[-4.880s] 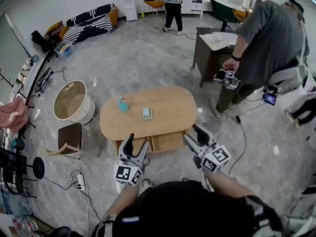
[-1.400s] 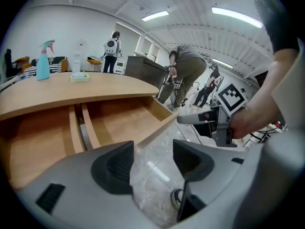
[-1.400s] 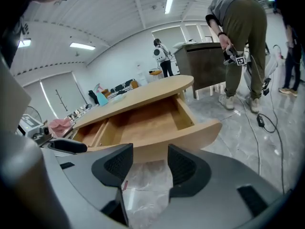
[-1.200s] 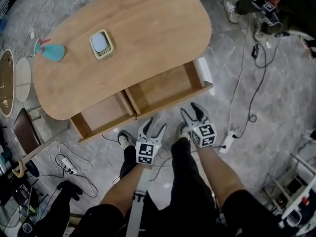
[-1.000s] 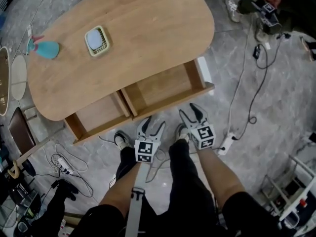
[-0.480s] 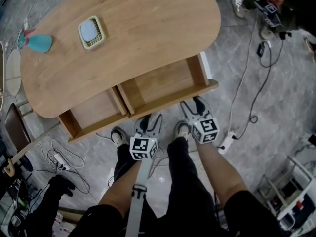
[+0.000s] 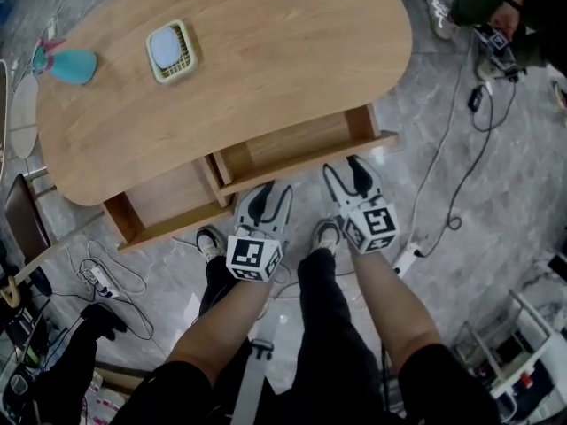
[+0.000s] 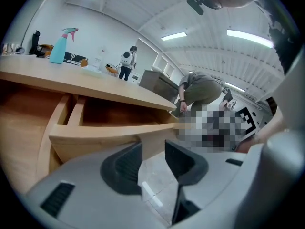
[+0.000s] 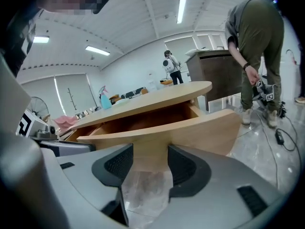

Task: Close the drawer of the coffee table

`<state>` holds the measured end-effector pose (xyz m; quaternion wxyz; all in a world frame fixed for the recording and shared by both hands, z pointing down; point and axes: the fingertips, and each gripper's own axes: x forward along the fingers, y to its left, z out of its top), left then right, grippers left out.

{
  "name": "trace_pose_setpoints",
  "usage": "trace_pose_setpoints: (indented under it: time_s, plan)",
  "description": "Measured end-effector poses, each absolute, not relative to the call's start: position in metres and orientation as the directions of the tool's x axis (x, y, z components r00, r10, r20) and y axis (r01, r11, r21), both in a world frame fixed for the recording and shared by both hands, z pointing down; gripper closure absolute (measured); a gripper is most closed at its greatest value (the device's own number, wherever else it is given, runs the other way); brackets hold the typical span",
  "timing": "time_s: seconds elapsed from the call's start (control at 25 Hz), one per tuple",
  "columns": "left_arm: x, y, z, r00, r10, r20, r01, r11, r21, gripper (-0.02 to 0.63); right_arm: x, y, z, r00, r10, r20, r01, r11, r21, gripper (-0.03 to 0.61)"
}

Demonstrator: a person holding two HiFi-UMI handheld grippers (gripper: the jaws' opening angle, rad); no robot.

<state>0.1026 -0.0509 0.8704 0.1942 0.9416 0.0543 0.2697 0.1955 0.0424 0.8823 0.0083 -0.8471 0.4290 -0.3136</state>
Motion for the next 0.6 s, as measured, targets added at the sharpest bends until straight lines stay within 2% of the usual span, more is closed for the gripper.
trace_pose_setpoints:
  time_s: [0.6]
  plan:
    - [0.165, -0.103, 0.871, 0.890, 0.129, 0.438, -0.059, -0.918, 0.391, 0.472, 0.257, -0.009, 0.886, 0.472, -0.736, 0.485, -0.738, -0.631, -0.239, 0.365]
